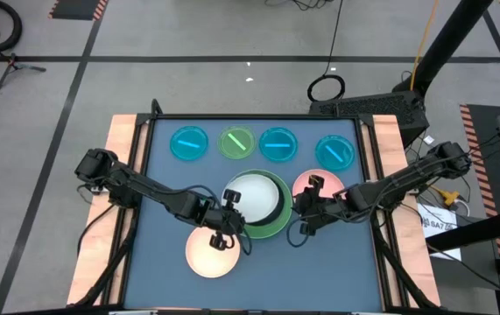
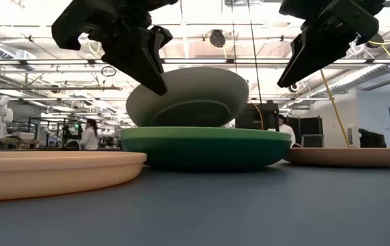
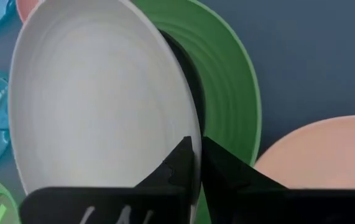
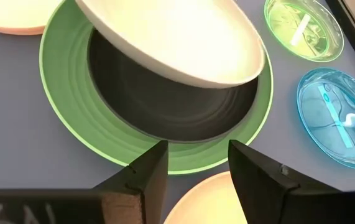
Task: Stack plastic plates
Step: Stack the gray plate on the black plate, then stack the light orange plate on the gray plate
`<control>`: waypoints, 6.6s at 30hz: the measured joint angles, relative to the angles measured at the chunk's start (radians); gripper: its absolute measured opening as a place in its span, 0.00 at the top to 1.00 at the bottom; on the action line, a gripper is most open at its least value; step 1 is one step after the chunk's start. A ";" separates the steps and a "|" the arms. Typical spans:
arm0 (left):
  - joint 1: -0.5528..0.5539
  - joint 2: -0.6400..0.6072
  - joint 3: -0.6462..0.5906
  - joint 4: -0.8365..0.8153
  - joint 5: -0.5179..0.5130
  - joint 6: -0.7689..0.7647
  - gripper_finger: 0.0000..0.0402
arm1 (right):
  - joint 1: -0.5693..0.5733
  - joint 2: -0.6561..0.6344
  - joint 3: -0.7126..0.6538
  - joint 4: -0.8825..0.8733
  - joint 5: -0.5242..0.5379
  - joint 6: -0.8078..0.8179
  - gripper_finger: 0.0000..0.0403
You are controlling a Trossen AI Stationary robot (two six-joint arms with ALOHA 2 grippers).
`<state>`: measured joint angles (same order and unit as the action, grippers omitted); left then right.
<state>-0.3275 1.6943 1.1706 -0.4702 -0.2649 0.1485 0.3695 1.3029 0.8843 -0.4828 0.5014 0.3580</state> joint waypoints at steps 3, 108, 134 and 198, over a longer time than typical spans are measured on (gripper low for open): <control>0.000 0.000 0.000 0.000 0.003 -0.004 0.87 | 0.000 0.000 0.000 0.000 0.000 0.000 0.60; -0.201 -0.008 -0.070 -0.342 -0.149 -0.687 0.75 | -0.001 0.001 -0.001 0.038 0.101 -0.004 0.60; -0.211 -0.092 -0.237 -0.132 -0.155 -0.719 0.75 | -0.001 0.001 -0.001 0.038 0.104 -0.004 0.60; -0.257 -0.158 -0.376 0.002 -0.209 -0.900 0.84 | -0.001 0.001 -0.001 0.045 0.157 -0.007 0.60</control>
<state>-0.5850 1.5360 0.7944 -0.4679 -0.4738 -0.7519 0.3683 1.3037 0.8833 -0.4381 0.6586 0.3511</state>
